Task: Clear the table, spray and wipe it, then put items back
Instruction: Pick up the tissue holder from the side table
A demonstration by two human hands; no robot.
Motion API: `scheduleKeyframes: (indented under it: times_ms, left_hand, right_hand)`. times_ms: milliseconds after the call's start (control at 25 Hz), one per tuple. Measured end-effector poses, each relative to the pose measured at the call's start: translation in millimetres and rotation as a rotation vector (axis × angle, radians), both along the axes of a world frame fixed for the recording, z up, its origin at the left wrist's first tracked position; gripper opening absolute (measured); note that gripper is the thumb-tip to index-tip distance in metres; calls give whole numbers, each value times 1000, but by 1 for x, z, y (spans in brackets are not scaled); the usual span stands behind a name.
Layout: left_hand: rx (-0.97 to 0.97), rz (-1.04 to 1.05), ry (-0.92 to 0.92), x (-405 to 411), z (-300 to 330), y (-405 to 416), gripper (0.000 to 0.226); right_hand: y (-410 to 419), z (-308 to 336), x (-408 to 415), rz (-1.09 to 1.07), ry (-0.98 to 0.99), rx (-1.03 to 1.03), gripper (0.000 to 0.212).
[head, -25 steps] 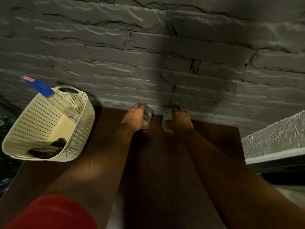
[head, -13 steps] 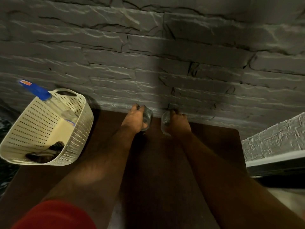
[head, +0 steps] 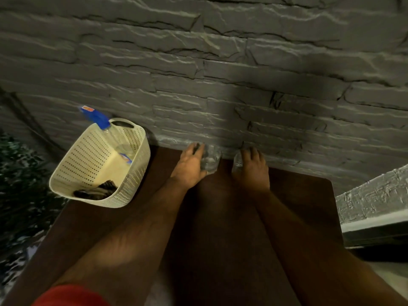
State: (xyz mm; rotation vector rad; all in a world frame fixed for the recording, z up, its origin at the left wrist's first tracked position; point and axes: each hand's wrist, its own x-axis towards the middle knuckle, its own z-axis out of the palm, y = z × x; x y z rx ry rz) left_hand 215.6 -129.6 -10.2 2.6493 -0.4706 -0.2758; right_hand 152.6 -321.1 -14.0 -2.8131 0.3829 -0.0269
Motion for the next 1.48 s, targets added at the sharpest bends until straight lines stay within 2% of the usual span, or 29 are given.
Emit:
scheduleKeyframes:
  times_ms: [240,400,640,800,1000,1200,1320,1480]
  left_hand:
    - [-39,71,-25,-46,29,87,85]
    - [-40,173,-84,-95,47,188,79]
    - [-31,380,-152,-194,63,369,74]
    - [10,574,-110,-285,54,497,73]
    - [1,806,-41,-398,34,607,74]
    - [-4,998,80,-496,-15,656,70]
    - [14,1079,246,-541,-64,662,72]
    - [-88,1096,434,-575,-128,653,83]
  right_hand:
    - [96,37,-11,237,-122,-6,49]
    - [202,54,-28,457,-180,65,37]
    - [380,72,-85,705,-190,93,40]
    - [502,61,-142,874,-148,72,46]
    - [626,34,-211,1099,-38,114,59]
    - [701,-20,-268,1253,171,111,49]
    - [726,-62,-298,1384,298,18,42]
    - [728,-120,-337,1464,449,-69,54]
